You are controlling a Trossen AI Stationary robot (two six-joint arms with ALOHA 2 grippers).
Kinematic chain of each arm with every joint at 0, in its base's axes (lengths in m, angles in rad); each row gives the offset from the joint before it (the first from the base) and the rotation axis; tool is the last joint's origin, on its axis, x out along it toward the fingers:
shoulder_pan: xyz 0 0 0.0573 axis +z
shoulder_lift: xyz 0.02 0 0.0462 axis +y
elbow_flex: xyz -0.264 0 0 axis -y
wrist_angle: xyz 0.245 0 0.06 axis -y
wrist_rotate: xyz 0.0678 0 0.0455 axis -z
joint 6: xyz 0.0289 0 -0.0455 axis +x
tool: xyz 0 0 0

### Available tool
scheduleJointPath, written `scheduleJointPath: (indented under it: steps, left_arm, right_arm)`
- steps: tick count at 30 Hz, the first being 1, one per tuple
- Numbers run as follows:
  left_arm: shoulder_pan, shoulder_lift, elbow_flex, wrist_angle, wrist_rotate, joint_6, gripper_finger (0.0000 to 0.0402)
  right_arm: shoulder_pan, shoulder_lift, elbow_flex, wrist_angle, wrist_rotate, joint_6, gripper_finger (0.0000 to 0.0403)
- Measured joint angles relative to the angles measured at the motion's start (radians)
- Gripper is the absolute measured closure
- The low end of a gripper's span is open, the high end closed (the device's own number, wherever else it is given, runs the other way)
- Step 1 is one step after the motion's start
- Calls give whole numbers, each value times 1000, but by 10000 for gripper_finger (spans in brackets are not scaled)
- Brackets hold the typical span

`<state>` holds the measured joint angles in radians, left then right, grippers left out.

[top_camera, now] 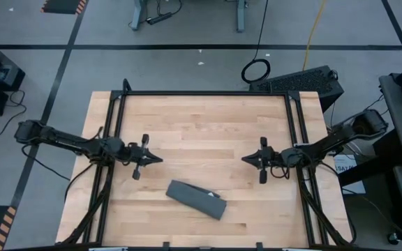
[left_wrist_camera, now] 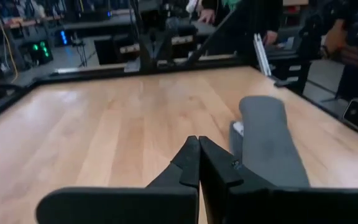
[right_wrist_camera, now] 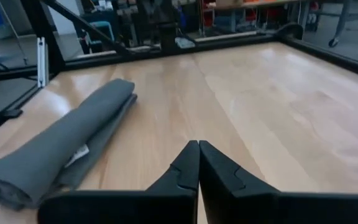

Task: Roll towel
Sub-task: Return to Home Position

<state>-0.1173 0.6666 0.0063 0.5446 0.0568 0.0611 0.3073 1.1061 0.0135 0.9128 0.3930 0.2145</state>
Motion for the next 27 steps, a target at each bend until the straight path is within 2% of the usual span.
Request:
scheduleJointPath:
  steps: [7, 14, 18, 22, 27]
  left_arm:
    - [5, -218, 0, -170, 3, 10, 400]
    - [43, -430, -1, -406, -1, -3, 400]
    - [73, -526, -1, -503, -2, -3, 400]
    - [103, -584, -1, -528, -7, -3, 400]
    - [124, -600, -1, -528, -6, -10, 400]
  right_arm:
    - [0, -177, 0, -164, -7, 24, 403]
    - [0, -353, 0, -243, -77, -59, 403]
    - [0, -455, 0, -320, -59, -99, 403]
    - [0, -571, 0, -413, -22, -137, 403]
    - [0, -733, 0, -540, 1, -149, 403]
